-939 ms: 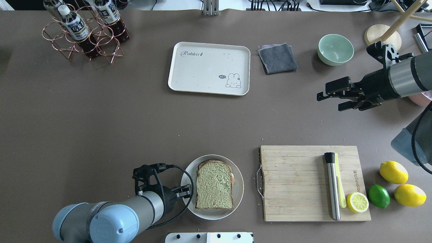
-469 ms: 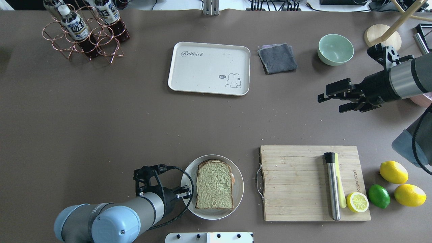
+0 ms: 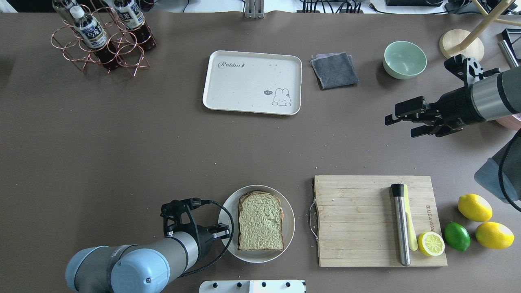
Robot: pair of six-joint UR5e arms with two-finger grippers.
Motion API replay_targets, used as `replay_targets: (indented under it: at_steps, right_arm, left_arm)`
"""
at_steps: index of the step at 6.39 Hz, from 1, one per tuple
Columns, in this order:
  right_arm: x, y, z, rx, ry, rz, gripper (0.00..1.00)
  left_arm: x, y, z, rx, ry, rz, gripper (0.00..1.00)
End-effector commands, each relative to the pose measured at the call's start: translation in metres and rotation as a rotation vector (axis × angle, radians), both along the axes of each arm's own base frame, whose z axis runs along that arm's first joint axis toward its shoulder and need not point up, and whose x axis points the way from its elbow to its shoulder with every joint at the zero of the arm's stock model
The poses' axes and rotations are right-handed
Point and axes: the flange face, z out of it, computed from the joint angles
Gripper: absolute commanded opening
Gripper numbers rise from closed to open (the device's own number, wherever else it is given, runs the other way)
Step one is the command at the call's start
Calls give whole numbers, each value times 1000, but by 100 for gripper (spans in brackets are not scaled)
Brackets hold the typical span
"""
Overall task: Make sandwich and place on tray
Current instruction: 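Carry the plate with the left gripper onto the white tray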
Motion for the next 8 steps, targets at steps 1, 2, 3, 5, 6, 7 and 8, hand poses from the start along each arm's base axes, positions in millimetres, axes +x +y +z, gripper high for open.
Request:
replay_targets:
  at_steps: [1, 2, 3, 5, 6, 7, 8]
  right_arm:
    - [1, 1, 0, 1, -1, -2, 100]
    - [1, 1, -1, 2, -2, -2, 100]
    - [1, 1, -2, 5, -2, -3, 100]
    - [1, 2, -2, 4, -4, -5, 100]
    - [0, 1, -4, 7, -5, -4, 100]
    - [0, 2, -2, 4, -2, -2, 100]
    - [-1, 1, -3, 6, -4, -4, 100]
  left_arm:
    - [-21, -9, -23, -14, 55, 27, 0]
    - [-32, -25, -28, -29, 69, 32, 0]
    - [-45, -48, -28, -49, 74, 25, 0]
    - [-72, -142, -21, -78, 51, -120, 0]
    - [-79, -191, -17, -130, 45, -169, 0]
    - [-89, -237, -29, -183, 51, -215, 0]
    - [-86, -266, -42, -227, 40, -262, 0]
